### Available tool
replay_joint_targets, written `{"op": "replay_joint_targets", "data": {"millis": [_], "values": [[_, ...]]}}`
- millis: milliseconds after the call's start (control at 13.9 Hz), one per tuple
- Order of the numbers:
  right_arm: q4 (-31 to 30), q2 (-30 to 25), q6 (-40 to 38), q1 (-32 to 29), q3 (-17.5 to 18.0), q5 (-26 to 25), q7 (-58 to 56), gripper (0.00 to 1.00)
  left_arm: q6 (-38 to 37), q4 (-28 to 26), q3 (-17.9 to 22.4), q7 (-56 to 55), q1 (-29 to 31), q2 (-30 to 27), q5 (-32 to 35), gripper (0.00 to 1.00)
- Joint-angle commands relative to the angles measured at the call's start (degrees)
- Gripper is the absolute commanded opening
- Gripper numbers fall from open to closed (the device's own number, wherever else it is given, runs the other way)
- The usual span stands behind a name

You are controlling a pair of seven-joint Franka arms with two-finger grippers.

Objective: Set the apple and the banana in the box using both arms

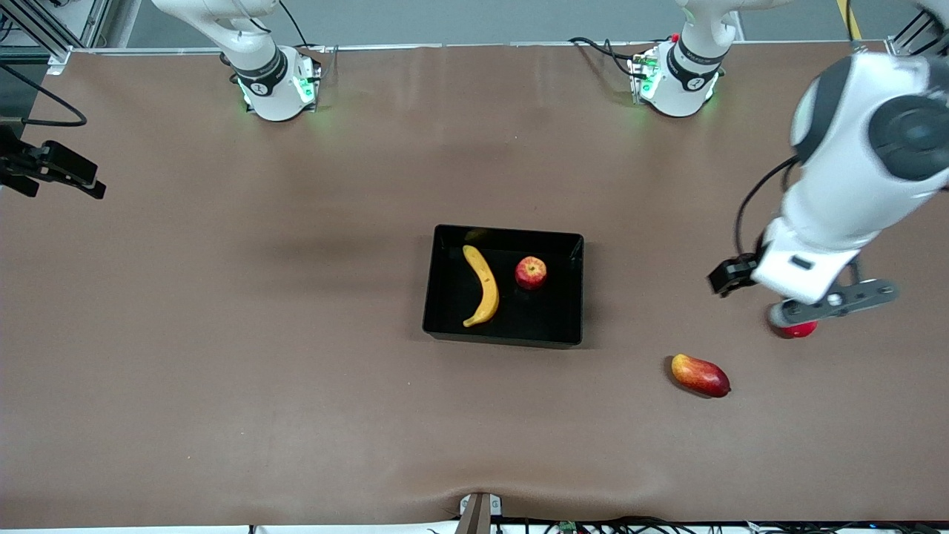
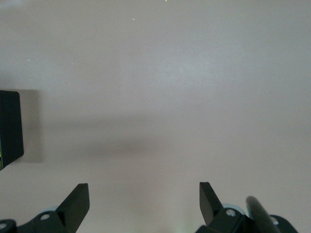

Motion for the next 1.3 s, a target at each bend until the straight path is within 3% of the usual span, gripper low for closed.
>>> {"op": "replay_joint_targets", "data": {"millis": [0,216,432,720,1225], "values": [[0.6,0.14,-0.36,-0.3,0.3,-0.78,0.07,1.0,-2.86,-2.69,2.62,9.19,0.43,-5.15,-2.92,1.0],[0.51,0.14,-0.36,-0.12,0.3,-0.78,0.07,1.0,-4.8,-7.59,8.33,15.02,-0.1,-11.99,-8.27,1.0],[0.42,0.14,-0.36,-0.12,0.3,-0.87,0.07,1.0,-4.89,-12.96,16.32,17.32,-5.44,-18.24,-11.01,1.0],[0.42,0.14,-0.45,-0.21,0.3,-0.87,-0.02,1.0,-4.8,-17.63,16.08,17.41,-5.37,-22.73,-12.16,1.0],[0.86,0.05,-0.27,0.41,0.39,-1.22,0.07,1.0,-4.89,-17.72,16.08,17.41,-5.29,-22.56,-12.42,1.0]]}}
